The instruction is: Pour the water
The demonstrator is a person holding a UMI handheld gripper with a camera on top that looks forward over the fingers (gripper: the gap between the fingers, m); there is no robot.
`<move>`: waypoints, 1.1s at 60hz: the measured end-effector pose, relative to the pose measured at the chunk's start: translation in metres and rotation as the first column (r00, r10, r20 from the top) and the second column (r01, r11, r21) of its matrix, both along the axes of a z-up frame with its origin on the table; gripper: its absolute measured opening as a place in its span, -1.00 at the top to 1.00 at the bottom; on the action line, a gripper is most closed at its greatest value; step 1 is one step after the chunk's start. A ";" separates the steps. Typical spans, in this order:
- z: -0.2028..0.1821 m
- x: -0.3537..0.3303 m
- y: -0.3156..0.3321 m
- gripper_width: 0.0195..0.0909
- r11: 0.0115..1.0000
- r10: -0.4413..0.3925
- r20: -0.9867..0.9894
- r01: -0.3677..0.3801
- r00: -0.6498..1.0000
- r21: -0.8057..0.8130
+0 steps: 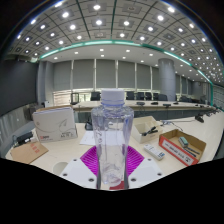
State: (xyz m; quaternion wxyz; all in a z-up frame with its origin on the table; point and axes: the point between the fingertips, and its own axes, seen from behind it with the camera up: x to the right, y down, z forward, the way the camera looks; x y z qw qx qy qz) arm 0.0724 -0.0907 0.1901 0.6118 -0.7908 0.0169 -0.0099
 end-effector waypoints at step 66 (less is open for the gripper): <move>-0.003 -0.064 -0.180 -0.86 0.906 -0.132 -0.030 0.108 0.991 -0.410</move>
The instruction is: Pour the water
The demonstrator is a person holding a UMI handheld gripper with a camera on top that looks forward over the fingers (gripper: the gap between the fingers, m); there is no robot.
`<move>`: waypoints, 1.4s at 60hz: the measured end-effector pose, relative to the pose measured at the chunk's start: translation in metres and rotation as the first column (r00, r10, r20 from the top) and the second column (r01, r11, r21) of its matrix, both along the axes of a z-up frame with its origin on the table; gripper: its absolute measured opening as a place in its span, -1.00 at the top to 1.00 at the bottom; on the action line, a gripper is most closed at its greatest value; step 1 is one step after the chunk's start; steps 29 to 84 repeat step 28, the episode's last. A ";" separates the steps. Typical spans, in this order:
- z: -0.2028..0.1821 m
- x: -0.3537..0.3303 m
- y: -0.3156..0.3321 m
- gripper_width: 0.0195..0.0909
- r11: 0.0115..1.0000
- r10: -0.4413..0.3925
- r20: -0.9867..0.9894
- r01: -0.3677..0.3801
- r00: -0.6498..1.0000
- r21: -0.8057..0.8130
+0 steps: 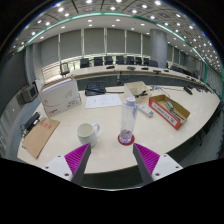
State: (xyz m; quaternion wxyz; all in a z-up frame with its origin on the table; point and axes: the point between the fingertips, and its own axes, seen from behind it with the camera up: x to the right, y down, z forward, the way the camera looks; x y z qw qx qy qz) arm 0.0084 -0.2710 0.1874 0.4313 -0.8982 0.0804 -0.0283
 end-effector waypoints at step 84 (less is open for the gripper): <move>0.018 -0.060 -0.062 -0.87 0.999 0.047 0.086 -0.045 0.995 -0.031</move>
